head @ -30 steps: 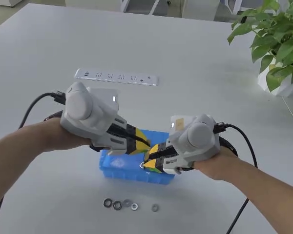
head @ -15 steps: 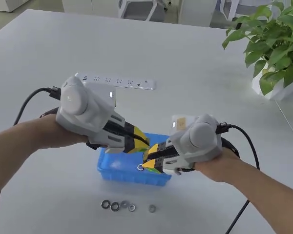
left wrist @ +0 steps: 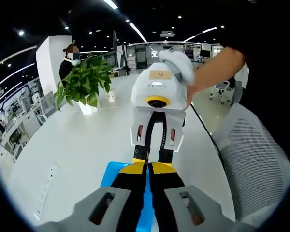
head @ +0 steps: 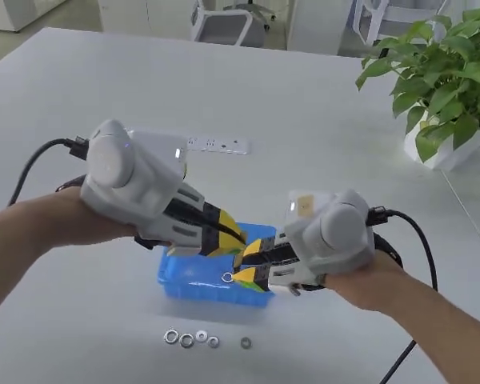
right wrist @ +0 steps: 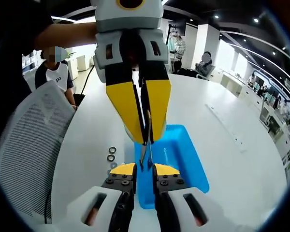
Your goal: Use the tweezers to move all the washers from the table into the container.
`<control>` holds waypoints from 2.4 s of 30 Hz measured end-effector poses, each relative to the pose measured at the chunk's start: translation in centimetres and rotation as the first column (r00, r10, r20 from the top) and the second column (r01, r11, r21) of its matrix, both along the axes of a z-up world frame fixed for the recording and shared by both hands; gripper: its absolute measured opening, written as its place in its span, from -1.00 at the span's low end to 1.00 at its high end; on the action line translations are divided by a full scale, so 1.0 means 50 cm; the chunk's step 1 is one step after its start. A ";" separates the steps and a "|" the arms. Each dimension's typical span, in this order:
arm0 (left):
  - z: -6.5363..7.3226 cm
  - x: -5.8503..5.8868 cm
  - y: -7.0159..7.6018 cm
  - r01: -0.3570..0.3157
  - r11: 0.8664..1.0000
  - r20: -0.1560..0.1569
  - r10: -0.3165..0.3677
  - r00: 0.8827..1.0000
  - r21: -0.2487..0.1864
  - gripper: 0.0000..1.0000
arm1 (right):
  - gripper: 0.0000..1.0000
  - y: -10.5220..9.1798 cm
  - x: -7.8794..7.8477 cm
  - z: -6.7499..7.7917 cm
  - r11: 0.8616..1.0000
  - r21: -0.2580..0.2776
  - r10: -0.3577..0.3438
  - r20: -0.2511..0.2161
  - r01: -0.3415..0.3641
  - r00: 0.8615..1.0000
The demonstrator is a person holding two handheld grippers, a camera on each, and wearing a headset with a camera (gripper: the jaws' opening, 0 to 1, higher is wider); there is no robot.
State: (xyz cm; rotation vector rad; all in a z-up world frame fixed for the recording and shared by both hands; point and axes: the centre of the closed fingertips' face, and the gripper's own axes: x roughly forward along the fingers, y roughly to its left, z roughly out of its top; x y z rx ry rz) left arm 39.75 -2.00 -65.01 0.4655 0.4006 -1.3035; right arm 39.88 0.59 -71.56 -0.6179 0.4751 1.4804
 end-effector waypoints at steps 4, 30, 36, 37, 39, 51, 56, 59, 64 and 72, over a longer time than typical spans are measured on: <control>0.006 -0.015 -0.009 0.014 1.000 0.000 -0.014 1.000 -0.007 -0.88 | -0.64 -0.015 -0.014 0.004 1.000 -0.006 -0.011 0.012 0.011 1.000; -0.035 -0.085 -0.056 0.109 0.994 -0.021 -0.109 0.994 -0.030 -0.88 | -0.35 -0.136 -0.068 0.005 0.984 0.000 -0.180 -0.004 0.180 0.984; -0.055 -0.091 -0.061 0.116 0.993 -0.037 -0.117 0.992 -0.033 -0.88 | -0.33 -0.152 -0.080 -0.006 0.980 -0.003 -0.201 -0.015 0.201 0.980; -0.058 -0.093 -0.062 0.116 0.993 -0.039 -0.117 0.992 -0.035 -0.88 | -0.33 -0.153 -0.082 -0.008 0.979 -0.006 -0.204 -0.016 0.204 0.979; -0.063 -0.094 -0.062 0.114 0.993 -0.044 -0.116 0.992 -0.041 -0.88 | -0.33 -0.158 -0.086 -0.013 0.978 -0.011 -0.209 -0.019 0.208 0.978; -0.095 -0.100 -0.057 0.106 0.993 -0.068 -0.109 0.992 -0.047 -0.88 | -0.33 -0.171 -0.100 -0.026 0.973 -0.019 -0.233 -0.036 0.232 0.972; -0.104 -0.104 -0.057 0.108 0.993 -0.075 -0.111 0.991 -0.048 -0.88 | -0.34 -0.175 -0.102 -0.030 0.971 -0.024 -0.238 -0.038 0.238 0.970; -0.105 -0.105 -0.058 0.108 0.993 -0.075 -0.112 0.991 -0.055 -0.88 | -0.34 -0.176 -0.104 -0.033 0.971 -0.025 -0.241 -0.042 0.240 0.970; -0.110 -0.104 -0.060 0.105 0.992 -0.080 -0.111 0.991 -0.074 -0.88 | -0.34 -0.178 -0.107 -0.037 0.970 -0.030 -0.243 -0.050 0.242 0.969; -0.109 -0.102 -0.057 0.091 0.992 -0.093 -0.099 0.991 -0.083 -0.88 | -0.34 -0.178 -0.107 -0.041 0.970 -0.031 -0.244 -0.053 0.243 0.968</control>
